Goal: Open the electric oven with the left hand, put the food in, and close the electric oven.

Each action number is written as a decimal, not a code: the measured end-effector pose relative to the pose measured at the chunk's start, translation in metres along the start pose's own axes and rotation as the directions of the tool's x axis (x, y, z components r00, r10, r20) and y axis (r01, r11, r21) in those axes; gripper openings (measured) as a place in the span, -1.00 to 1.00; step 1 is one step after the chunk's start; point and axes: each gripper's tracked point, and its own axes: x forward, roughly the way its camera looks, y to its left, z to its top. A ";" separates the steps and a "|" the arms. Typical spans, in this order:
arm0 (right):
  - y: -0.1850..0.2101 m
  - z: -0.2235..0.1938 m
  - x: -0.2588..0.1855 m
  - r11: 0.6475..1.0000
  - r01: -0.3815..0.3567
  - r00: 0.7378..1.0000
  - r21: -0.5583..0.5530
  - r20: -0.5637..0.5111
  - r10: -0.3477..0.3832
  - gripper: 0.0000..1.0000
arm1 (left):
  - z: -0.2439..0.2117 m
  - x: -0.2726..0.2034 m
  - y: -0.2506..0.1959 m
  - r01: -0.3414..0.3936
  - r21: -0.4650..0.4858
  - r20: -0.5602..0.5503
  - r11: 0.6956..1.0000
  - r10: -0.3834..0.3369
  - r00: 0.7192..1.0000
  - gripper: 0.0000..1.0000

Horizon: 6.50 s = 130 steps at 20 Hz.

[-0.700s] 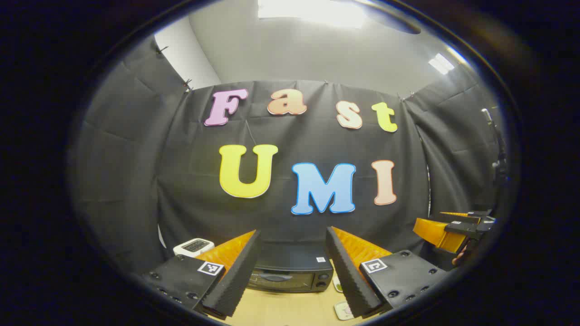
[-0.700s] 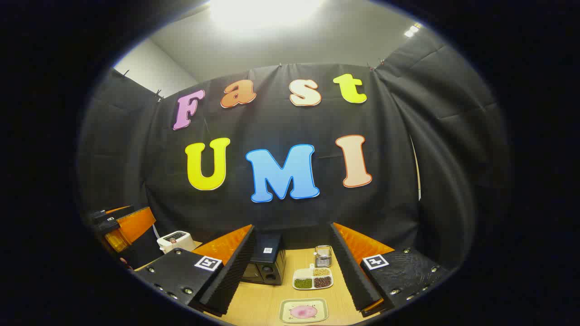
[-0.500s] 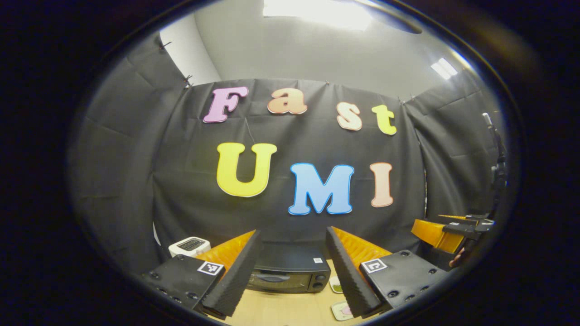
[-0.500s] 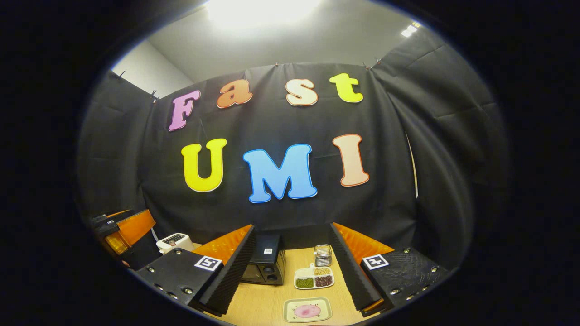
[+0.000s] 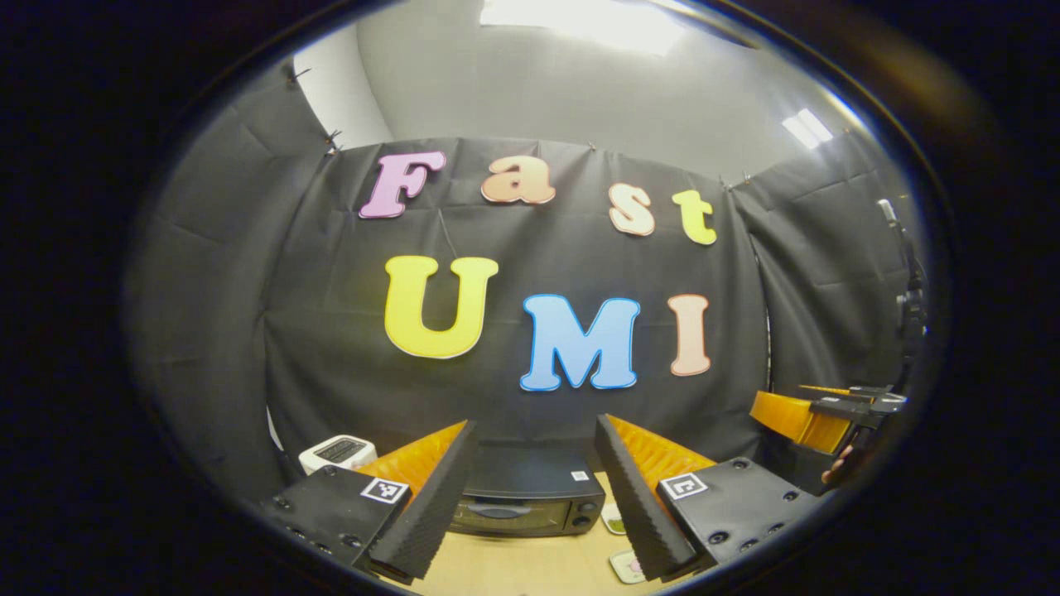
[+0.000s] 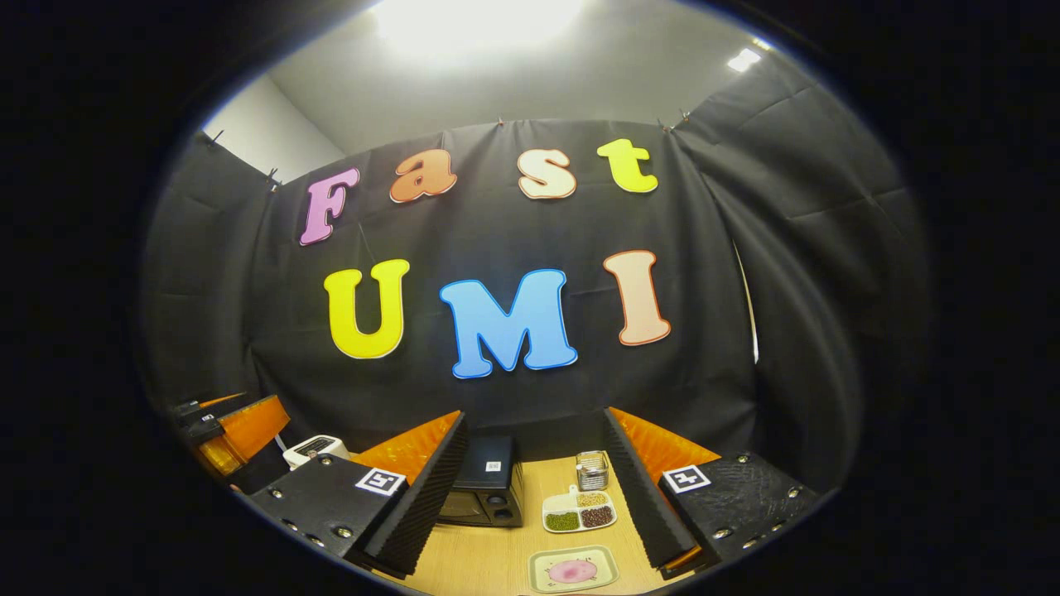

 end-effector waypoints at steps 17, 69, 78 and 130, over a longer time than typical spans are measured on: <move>-0.017 -0.030 0.015 0.998 0.032 0.998 -0.058 -0.061 -0.035 0.94 | -0.144 0.096 0.029 -0.017 -0.092 -0.334 0.996 -0.014 0.942 0.89; -0.027 -0.051 0.015 0.990 0.099 0.986 -0.103 -0.121 -0.111 0.94 | -0.393 0.093 0.052 0.006 0.061 -0.652 0.998 0.035 0.758 0.89; -0.027 -0.062 0.006 0.989 0.089 0.982 -0.114 -0.156 -0.106 0.94 | -0.431 0.067 0.053 0.028 0.062 -0.707 0.998 0.024 0.707 0.90; -0.127 -0.430 0.034 0.991 -0.071 0.260 -0.113 -0.961 -0.091 0.50 | -0.055 0.003 0.113 -0.135 -0.067 -0.096 0.989 0.128 0.987 0.94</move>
